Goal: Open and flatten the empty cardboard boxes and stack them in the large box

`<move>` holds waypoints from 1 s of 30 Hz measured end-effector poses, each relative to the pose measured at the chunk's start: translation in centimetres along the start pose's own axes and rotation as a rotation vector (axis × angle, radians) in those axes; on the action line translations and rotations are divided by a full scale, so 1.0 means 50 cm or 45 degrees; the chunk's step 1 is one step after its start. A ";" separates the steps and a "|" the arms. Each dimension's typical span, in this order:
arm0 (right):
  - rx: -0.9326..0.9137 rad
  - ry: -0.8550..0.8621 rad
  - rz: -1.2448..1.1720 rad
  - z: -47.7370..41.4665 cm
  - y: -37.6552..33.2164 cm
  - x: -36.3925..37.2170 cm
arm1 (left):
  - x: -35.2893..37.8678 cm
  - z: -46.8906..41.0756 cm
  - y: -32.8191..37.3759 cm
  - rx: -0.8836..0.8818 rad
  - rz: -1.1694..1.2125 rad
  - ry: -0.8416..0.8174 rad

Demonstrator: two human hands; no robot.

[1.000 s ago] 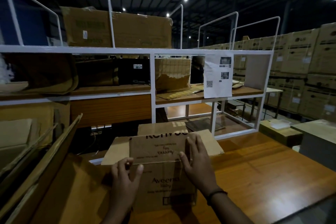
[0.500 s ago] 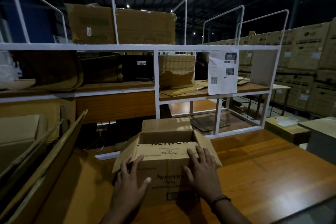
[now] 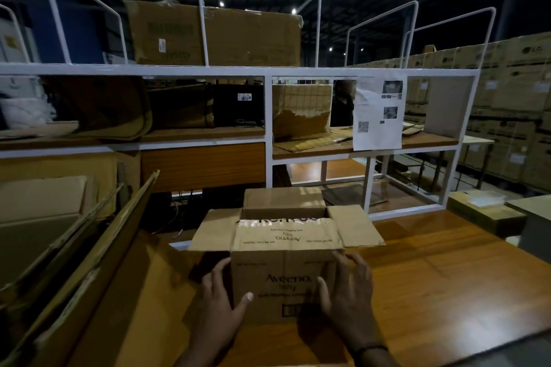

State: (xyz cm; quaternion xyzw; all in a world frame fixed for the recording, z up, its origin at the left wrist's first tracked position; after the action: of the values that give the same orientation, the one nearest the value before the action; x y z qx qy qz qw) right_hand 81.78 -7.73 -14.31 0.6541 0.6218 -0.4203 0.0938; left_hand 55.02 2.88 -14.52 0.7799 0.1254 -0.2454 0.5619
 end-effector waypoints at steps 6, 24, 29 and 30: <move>0.048 -0.368 -0.268 0.011 0.020 0.050 | 0.014 0.011 0.012 0.087 0.159 -0.259; -0.437 0.061 -0.310 -0.197 -0.083 -0.213 | -0.123 -0.046 0.310 0.406 -0.226 0.124; -0.466 0.213 -0.392 -0.281 -0.143 -0.293 | -0.221 -0.041 0.460 0.487 -0.401 0.245; -0.469 0.237 -0.409 -0.293 -0.158 -0.305 | -0.244 -0.037 0.487 0.497 -0.433 0.267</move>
State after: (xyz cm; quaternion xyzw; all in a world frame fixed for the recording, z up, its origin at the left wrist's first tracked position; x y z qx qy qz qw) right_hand 83.03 -7.81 8.21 0.5547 0.7897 -0.2475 0.0858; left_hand 56.59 -2.63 12.17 0.8623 0.2624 -0.2738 0.3357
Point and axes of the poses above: each hand's wrist, its own z-axis away from the middle knuckle, its own x-axis out of the palm, y = z × x, the point moved 4 cm from there along -z, towards the middle knuckle, and after that the axes turned 6 degrees about z, right-handed, at the moved point
